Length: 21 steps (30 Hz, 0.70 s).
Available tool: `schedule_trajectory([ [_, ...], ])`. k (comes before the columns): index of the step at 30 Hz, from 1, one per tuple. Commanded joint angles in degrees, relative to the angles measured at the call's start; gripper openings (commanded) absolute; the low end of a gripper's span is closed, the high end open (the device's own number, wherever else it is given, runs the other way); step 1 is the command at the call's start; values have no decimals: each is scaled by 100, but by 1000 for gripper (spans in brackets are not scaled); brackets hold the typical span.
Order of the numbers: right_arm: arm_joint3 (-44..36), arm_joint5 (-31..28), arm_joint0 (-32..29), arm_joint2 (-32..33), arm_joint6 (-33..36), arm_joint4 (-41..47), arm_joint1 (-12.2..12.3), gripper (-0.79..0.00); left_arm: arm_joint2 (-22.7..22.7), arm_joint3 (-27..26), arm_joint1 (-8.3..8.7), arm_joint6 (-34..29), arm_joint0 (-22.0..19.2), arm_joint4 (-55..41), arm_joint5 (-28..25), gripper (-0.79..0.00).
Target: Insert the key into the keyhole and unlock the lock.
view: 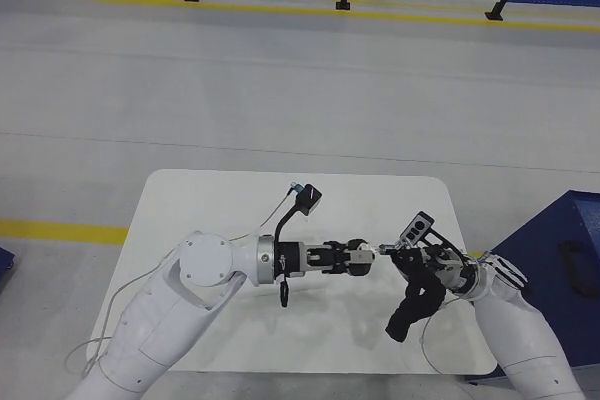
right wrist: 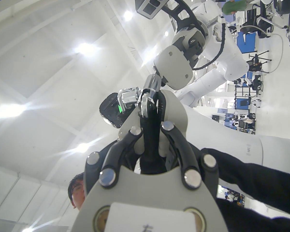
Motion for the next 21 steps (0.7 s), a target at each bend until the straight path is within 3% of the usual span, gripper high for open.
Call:
schedule_trajectory([
  [1,-10,7,-4,-36,0,34,21,-785,-11,8,-4,34,3,32,-29,-785],
  [14,-40,-98,25,-207,0,86,149,-785,-96,76,-16,77,55,16,-29,-785],
  [15,-42,-134,26,-222,0,80,158,-785,-103,72,-17,79,59,-3,-1,-751],
  [16,-50,-170,31,-236,0,64,166,-785,-119,76,-18,105,65,-15,16,-640],
  [17,-50,-189,31,-251,0,68,174,-785,-132,73,-19,134,72,-22,19,-600],
  [19,-57,-206,39,-280,0,104,188,-785,-153,80,-21,153,76,-29,27,-634],
  [21,-52,-223,52,-308,0,125,200,-785,-172,85,-22,165,83,-31,18,-613],
])
